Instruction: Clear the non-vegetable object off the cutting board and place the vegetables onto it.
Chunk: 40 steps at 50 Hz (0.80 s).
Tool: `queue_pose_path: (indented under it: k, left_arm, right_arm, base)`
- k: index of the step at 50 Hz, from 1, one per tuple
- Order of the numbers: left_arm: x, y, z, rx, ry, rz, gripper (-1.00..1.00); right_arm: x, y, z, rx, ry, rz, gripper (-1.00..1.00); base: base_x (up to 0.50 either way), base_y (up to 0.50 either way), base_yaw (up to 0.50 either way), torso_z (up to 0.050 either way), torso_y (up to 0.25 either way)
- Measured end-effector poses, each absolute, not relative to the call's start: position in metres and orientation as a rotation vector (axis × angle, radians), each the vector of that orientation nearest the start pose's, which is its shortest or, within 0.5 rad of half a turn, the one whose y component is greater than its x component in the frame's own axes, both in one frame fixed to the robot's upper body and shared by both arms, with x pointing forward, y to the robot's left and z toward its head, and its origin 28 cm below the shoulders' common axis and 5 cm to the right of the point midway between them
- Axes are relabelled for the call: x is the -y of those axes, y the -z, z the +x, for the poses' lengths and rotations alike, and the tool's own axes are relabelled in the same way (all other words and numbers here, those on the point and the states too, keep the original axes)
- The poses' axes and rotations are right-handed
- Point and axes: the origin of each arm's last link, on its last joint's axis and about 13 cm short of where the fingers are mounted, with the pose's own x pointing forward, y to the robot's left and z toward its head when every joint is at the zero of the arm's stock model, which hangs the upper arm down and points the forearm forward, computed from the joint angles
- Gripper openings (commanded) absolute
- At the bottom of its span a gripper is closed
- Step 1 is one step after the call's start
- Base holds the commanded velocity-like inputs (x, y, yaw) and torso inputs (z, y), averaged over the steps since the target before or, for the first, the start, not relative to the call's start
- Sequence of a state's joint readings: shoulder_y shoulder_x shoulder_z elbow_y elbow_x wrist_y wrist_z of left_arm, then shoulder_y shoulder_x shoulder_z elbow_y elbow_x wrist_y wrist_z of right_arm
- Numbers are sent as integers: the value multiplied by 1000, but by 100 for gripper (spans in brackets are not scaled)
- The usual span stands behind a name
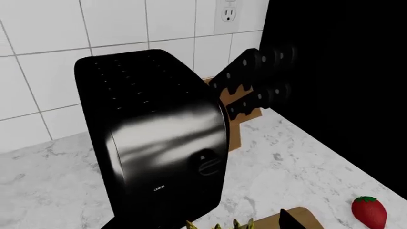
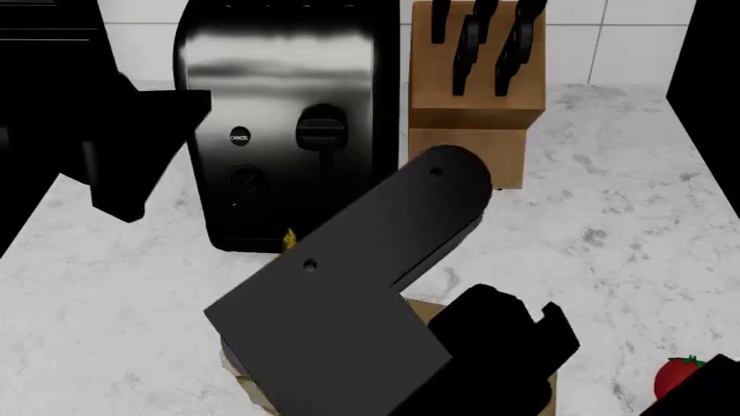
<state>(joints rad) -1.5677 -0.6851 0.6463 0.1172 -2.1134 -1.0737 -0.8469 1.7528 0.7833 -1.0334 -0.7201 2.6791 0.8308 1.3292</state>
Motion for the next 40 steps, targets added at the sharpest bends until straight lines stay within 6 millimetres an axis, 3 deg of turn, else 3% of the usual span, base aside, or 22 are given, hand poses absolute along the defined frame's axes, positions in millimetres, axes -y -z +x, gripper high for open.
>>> queue_pose_path:
  k: [40]
  left_arm:
    - [-223, -369, 240, -242, 543, -9, 100]
  right_arm:
    - [78, -301, 143, -596, -715, -318, 100]
  base:
    - [0, 0, 0, 0, 0]
